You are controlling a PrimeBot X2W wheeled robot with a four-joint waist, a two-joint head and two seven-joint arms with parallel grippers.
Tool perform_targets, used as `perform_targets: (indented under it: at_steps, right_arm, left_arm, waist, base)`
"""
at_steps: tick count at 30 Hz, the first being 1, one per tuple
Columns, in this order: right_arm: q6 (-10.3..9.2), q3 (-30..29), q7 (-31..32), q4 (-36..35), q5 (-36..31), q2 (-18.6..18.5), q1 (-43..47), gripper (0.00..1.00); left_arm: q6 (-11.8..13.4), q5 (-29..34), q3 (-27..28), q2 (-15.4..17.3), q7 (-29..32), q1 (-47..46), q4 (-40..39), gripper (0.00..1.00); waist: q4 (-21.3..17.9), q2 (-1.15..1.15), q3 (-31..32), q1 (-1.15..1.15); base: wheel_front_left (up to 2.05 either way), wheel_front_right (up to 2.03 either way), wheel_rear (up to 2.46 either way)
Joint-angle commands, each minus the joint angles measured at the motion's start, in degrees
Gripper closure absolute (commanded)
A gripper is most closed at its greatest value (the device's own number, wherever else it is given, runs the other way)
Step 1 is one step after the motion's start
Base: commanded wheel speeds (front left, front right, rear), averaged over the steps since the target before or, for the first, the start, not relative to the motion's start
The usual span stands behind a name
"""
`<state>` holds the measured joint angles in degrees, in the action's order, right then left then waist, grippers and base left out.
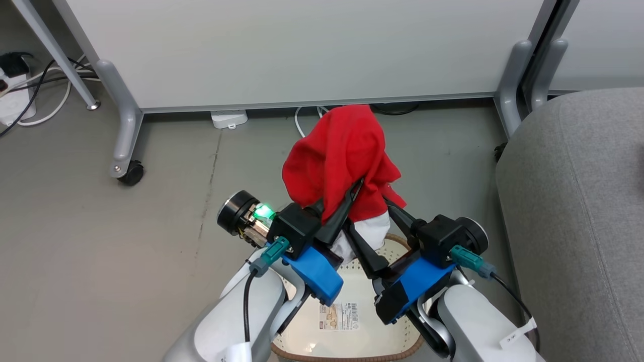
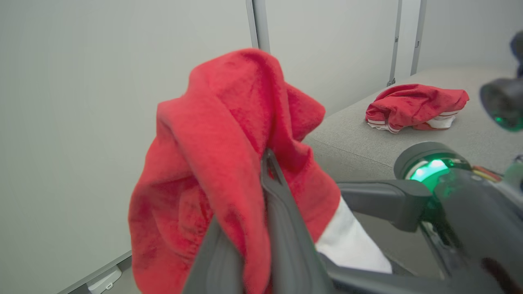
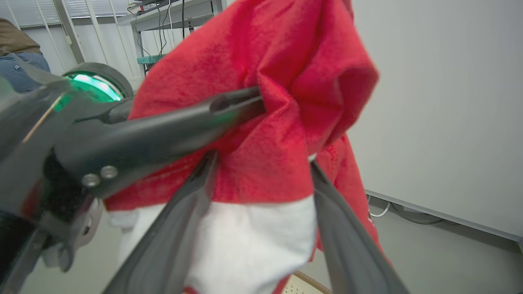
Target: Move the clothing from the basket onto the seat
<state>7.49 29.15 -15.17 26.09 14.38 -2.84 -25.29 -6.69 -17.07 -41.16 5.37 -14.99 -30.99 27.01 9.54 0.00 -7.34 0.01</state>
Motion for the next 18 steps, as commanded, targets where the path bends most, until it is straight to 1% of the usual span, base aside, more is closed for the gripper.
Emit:
perform_targets:
  at_steps: [1, 2, 3, 4, 5, 18]
  right_arm:
    - [0.01, 0.3, 0.0, 1.2, 0.6, -0.1, -1.2, 0.0]
    - [0.01, 0.4, 0.0, 1.8, 0.8, -0.1, -1.5, 0.0]
    - [0.01, 0.4, 0.0, 2.3, 1.1, -0.1, -1.7, 0.14]
    - [0.01, 0.8, 0.1, 3.2, 1.5, -0.1, -1.8, 0.95]
    - [0.01, 1.0, 0.1, 3.8, 1.8, -0.1, -2.0, 1.0]
    - [-0.01, 0.5, 0.1, 4.4, 2.4, -0.1, -2.8, 1.0]
  left_arm:
    - [-0.4, 0.0, -0.2, -0.3, -0.3, -1.2, -0.4, 1.0]
    - [-0.3, 0.0, -0.4, -0.4, -0.3, -1.3, -0.4, 1.0]
    - [-0.4, 0.0, -0.5, -0.5, -0.3, -1.3, -0.4, 1.0]
    - [-0.4, -0.1, -0.6, -0.6, -0.3, -1.3, -0.4, 1.0]
    - [-0.5, -0.1, -0.7, -0.7, -0.3, -1.3, -0.4, 1.0]
    - [-0.7, 0.1, -0.2, -0.9, -0.3, -1.2, -0.5, 1.0]
  waist:
    - [0.2, 0.0, 0.0, -0.01]
    - [0.2, 0.0, -0.1, -0.01]
    - [0.3, 0.0, -0.1, -0.01]
    - [0.3, 0.0, 0.0, -0.01]
    - [0.3, 0.0, 0.0, -0.01]
    - [-0.1, 0.0, 0.0, -0.01]
  base:
    - [0.0, 0.0, 0.0]
    - [0.0, 0.0, 0.0]
    - [0.0, 0.0, 0.0]
    - [0.0, 0.0, 0.0]
    - [0.0, 0.0, 0.0]
    - [0.0, 0.0, 0.0]
